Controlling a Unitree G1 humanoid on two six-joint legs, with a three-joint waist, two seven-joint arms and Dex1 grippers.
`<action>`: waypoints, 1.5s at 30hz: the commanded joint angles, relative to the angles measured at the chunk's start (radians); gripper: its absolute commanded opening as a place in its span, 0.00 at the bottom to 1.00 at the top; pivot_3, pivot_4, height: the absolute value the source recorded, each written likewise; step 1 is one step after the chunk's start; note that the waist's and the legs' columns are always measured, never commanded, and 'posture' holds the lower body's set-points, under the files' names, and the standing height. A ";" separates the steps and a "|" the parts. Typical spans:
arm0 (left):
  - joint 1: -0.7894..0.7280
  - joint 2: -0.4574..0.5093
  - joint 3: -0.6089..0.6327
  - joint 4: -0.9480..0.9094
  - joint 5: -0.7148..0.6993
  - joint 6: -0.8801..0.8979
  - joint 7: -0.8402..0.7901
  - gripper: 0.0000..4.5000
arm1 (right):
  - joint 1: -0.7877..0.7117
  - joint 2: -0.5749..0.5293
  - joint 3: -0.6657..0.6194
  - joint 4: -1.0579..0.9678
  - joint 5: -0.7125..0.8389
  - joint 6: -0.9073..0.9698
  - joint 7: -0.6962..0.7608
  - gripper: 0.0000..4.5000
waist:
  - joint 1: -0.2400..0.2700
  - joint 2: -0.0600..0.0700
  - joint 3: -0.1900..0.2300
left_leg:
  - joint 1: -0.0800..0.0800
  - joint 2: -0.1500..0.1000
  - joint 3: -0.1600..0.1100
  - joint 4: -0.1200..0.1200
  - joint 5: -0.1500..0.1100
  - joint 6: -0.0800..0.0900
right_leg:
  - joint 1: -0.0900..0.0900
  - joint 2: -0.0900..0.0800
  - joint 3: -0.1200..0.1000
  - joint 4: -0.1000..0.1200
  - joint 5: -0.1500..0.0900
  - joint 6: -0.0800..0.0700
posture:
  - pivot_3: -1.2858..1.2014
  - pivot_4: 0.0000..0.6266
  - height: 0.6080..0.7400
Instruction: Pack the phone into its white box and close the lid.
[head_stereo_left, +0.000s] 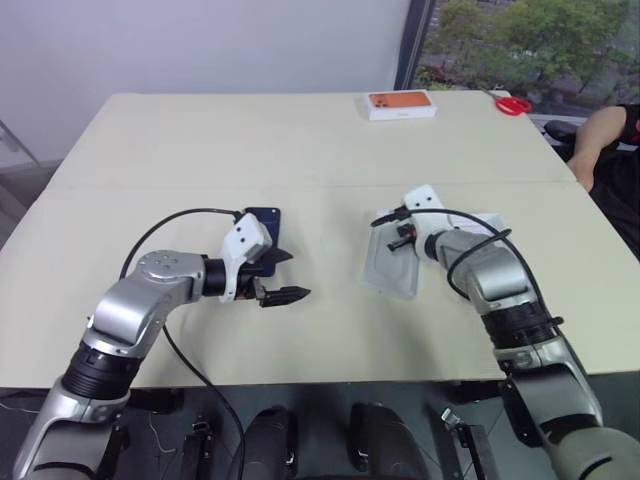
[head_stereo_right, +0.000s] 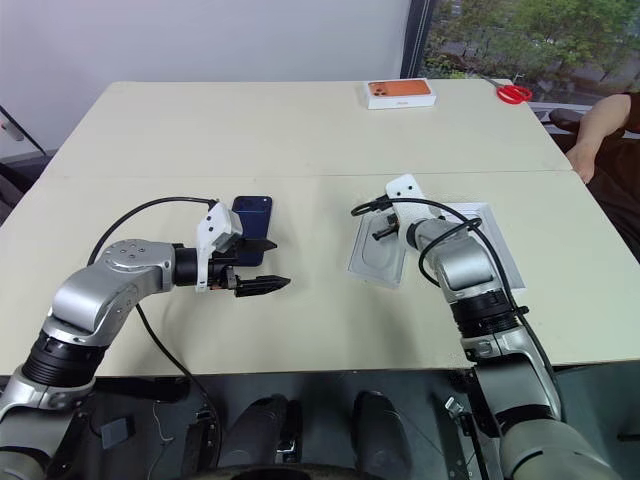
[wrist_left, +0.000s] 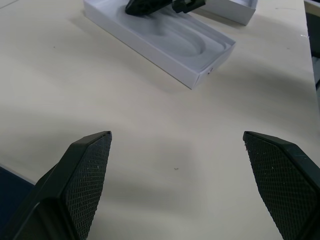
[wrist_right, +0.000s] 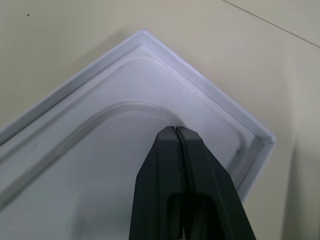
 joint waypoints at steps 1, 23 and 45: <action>-0.006 0.001 0.008 -0.022 -0.002 -0.013 -0.002 0.98 | 0.040 -0.054 -0.003 -0.157 -0.004 0.013 0.059 0.01 | 0.002 0.000 0.000 | 0.000 0.000 0.000 0.000 0.000 0.000 | 0.000 0.000 0.000 0.000 0.000 0.000 | 0.52 0.24 1.00; -0.155 -0.051 0.415 0.320 -0.036 0.349 0.449 0.99 | 0.109 -0.006 0.061 -0.594 0.090 0.148 0.160 0.00 | -0.011 -0.001 0.001 | 0.001 0.003 -0.002 0.000 0.000 0.000 | 0.000 0.004 0.000 0.002 0.000 0.001 | 0.52 0.24 1.00; -0.230 -0.187 0.430 0.356 -0.122 0.795 0.487 0.99 | -0.131 0.393 0.343 0.036 -0.065 -0.001 0.141 0.00 | -0.015 -0.001 -0.001 | 0.001 0.000 -0.002 -0.001 0.005 -0.009 | -0.002 0.000 0.000 0.004 0.000 0.000 | 0.52 0.24 1.00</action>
